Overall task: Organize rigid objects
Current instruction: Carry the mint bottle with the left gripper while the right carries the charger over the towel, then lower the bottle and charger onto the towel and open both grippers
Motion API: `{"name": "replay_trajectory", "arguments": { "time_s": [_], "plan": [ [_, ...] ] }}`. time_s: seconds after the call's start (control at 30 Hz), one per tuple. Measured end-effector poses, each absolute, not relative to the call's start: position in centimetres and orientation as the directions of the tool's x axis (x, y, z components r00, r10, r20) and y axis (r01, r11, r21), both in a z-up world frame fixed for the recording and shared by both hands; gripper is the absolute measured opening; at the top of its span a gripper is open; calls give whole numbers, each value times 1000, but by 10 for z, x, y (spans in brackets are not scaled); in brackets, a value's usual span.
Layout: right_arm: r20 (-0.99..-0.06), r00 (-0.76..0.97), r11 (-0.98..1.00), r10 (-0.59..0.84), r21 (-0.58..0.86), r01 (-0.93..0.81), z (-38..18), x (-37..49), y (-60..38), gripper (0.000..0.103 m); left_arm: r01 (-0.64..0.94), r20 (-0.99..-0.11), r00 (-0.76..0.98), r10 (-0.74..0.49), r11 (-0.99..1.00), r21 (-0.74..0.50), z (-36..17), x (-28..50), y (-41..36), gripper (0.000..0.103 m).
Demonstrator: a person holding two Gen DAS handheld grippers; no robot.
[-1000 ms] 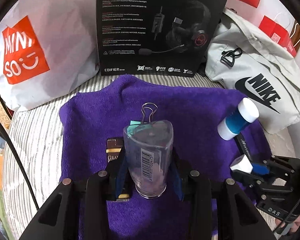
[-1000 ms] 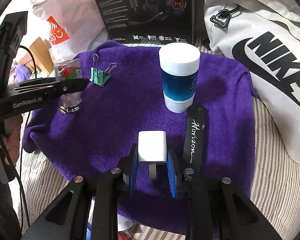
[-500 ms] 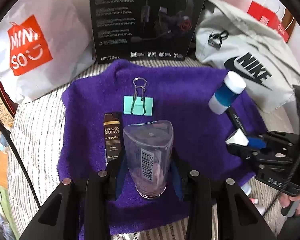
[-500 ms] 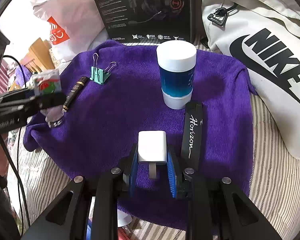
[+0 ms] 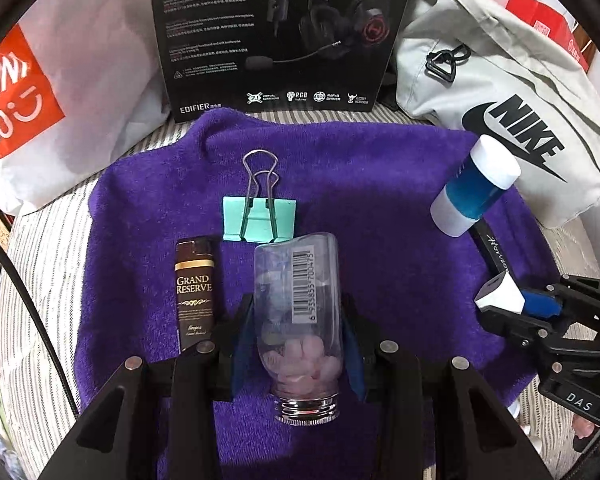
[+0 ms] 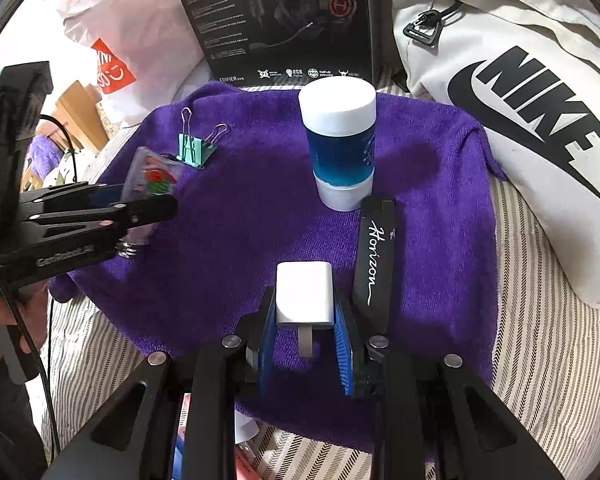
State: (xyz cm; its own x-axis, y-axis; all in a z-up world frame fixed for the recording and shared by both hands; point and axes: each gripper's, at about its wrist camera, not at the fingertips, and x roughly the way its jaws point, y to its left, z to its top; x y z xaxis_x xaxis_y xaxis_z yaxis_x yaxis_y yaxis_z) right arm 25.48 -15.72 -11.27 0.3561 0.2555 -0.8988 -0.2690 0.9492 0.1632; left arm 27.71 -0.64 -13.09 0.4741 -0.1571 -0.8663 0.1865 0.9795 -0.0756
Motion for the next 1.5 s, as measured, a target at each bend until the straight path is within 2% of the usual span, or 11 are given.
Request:
{"name": "replay_trajectory", "arguments": {
  "time_s": [0.67, 0.73, 0.8, 1.0, 1.2, 1.33, 1.5],
  "plan": [
    [-894, 378, 947, 240, 129, -295, -113, 253, -154, 27, 202, -848, 515, -127, 979, -24, -133, 270, -11, 38],
    [-893, 379, 944, 243, 129, -302, -113, 253, -154, 27, 202, -850, 512, -127, 979, -24, -134, 269, -12, 40],
    [-892, 382, 942, 241, 121, -312, -113, 252, -153, 27, 209, -853, 504, -136, 977, -32, -134, 268, -13, 51],
    [-898, 360, 941, 252, 141, -307, -112, 252, -156, 30, 197, -866, 486, -119, 980, -24, -132, 264, -14, 54],
    [-907, 345, 947, 242, 144, -288, -106, 244, -160, 44, 164, -861, 497, -111, 986, -32, -117, 250, -6, 58],
    [-902, 362, 953, 235, 139, -270, -94, 235, -166, 45, 161, -841, 530, -103, 987, -20, -97, 229, -3, 59],
    [-889, 394, 958, 233, 141, -250, -71, 214, -178, 45, 184, -807, 568, -163, 981, -68, -73, 191, -1, 64]
  ]
}}
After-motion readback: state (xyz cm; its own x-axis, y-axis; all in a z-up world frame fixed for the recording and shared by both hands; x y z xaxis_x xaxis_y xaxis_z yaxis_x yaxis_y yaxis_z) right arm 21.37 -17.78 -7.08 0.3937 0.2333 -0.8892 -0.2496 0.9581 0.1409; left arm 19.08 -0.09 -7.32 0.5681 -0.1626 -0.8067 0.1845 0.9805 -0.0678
